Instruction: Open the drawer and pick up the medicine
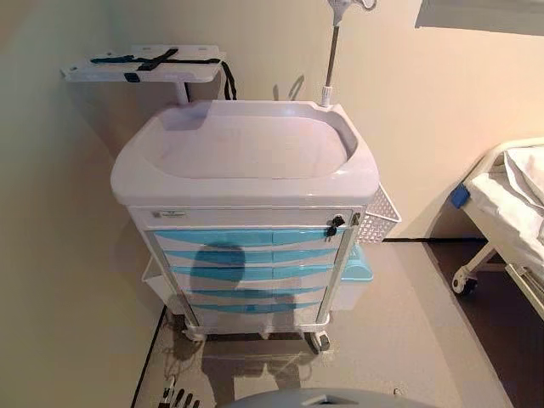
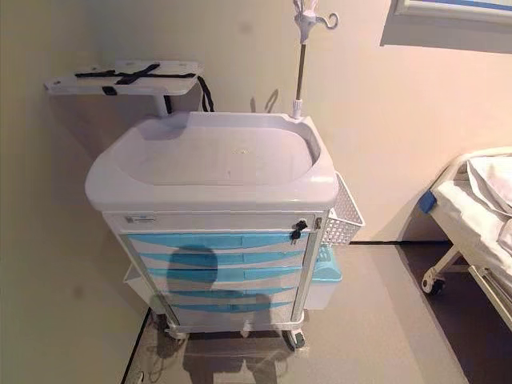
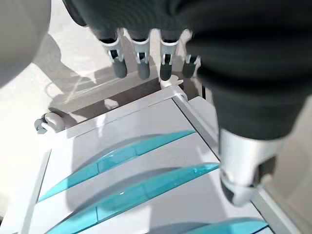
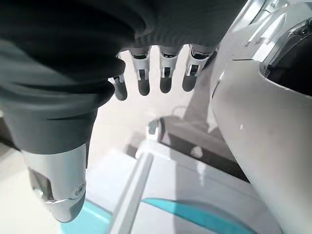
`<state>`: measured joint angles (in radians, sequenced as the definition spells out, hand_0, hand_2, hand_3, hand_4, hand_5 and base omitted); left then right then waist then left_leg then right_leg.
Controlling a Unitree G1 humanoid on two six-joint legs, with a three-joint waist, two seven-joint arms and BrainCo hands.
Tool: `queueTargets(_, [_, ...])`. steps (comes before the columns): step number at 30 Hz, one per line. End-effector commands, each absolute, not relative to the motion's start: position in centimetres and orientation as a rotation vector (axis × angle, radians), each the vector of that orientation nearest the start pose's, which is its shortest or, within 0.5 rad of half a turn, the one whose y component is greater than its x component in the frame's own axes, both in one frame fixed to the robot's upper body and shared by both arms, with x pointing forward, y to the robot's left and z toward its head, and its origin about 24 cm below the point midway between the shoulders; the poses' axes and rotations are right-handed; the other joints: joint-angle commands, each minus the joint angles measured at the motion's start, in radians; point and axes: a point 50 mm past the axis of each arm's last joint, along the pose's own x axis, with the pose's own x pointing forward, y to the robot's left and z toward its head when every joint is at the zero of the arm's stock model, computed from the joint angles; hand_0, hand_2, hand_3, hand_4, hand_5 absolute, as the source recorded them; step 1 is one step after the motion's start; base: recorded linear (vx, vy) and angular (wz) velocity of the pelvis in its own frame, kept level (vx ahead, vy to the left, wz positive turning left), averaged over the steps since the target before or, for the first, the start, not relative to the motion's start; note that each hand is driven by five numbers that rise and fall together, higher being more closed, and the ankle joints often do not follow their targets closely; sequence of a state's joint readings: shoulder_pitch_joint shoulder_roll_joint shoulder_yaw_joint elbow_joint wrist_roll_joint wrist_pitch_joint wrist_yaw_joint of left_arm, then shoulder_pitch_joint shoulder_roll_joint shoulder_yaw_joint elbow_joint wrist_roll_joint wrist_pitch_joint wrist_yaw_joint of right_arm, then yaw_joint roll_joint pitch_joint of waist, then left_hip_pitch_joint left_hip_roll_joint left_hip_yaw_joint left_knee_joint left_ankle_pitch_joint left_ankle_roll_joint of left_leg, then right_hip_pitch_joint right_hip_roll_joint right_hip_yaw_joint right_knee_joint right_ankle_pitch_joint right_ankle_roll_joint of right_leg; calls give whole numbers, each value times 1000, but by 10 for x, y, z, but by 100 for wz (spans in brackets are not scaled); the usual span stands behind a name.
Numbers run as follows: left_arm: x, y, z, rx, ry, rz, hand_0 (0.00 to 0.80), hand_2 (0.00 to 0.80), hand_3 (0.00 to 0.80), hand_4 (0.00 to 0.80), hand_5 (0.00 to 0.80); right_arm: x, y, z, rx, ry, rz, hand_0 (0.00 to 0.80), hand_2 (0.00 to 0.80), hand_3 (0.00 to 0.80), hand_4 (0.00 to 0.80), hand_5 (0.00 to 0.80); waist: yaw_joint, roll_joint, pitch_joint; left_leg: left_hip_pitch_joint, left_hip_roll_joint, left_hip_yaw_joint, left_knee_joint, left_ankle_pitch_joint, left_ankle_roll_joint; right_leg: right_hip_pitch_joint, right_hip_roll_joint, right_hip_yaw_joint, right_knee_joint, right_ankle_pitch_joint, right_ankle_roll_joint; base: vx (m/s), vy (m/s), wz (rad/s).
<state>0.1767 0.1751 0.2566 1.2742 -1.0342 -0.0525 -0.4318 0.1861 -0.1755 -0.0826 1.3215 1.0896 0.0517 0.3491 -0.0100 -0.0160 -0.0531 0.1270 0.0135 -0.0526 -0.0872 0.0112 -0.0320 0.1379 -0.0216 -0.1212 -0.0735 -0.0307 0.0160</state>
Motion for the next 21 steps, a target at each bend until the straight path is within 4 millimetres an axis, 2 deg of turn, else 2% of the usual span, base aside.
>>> queueTargets(1, [34,230,-165,-997,803,662,0,0,0,0,0,19,-211,-173,1000,1047,-638,0,0,0,0,0,10,-32,-1,-13,-55,-4,0,-41,31,-59,-22,3,-10,69,77,0,0,0])
queueTargets(21, [32,228,-165,-1019,794,681,0,0,0,0,0,16,-208,-173,1004,1067,-636,0,0,0,0,0,14,-36,-1,-12,-57,-6,0,-44,32,-56,-22,5,-11,69,78,0,0,0])
